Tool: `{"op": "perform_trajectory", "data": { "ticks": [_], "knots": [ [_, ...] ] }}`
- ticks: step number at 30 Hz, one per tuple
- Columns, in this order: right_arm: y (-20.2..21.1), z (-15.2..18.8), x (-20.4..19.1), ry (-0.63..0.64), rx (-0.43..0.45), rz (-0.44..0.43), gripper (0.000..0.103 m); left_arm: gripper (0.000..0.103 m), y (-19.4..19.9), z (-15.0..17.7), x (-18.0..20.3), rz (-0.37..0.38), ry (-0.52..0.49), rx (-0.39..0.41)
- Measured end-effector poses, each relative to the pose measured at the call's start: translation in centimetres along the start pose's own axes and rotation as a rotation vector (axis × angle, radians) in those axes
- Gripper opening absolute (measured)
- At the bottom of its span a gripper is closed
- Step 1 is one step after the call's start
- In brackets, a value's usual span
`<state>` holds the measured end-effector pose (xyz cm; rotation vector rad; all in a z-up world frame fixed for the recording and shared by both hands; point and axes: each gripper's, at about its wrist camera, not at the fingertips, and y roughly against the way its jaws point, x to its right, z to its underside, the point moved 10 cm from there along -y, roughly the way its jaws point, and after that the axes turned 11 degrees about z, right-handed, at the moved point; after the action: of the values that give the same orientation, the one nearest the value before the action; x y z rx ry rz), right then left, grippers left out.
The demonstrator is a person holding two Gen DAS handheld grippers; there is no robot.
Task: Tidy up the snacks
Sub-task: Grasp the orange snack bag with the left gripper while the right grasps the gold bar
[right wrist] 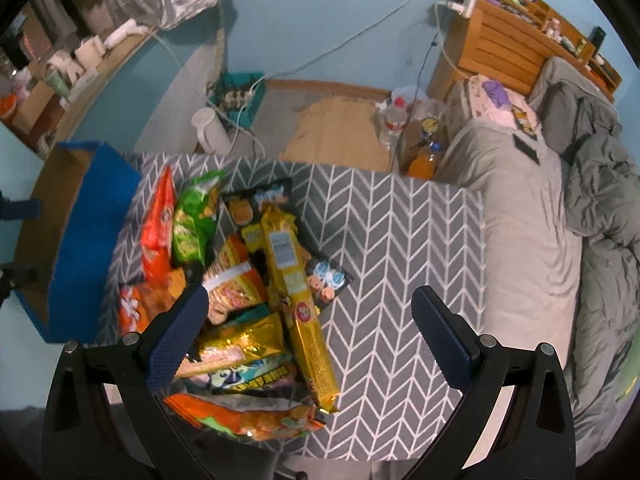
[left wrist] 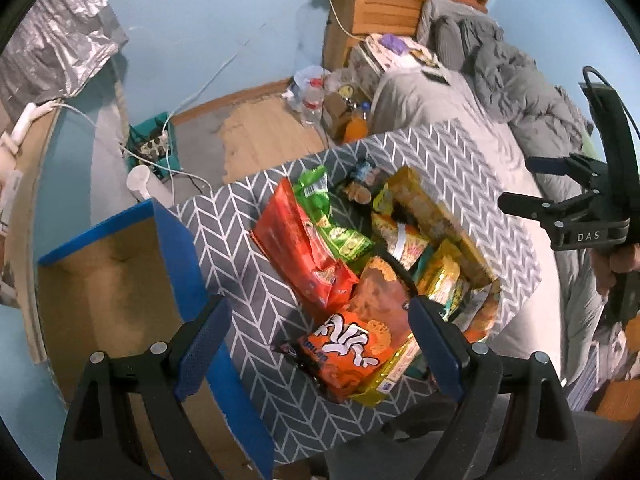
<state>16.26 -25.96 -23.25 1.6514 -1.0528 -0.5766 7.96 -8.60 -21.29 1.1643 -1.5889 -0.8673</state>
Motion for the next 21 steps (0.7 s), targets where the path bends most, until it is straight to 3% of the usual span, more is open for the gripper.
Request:
{"op": "perform_trajectory", "data": {
  "ticks": [14, 21],
  "knots": [
    [-7.6, 2.7, -1.6, 0.013, -0.108, -0.098, 0.082, 0.091, -5.1, 2.4, 0.2, -0.023, -0.048, -0.085],
    [-10.2, 3.8, -1.7, 0.029, -0.153, -0.123, 0.071, 0.091, -7.1, 3.5, 0.4, 0.006, -0.099, -0.115]
  ]
}}
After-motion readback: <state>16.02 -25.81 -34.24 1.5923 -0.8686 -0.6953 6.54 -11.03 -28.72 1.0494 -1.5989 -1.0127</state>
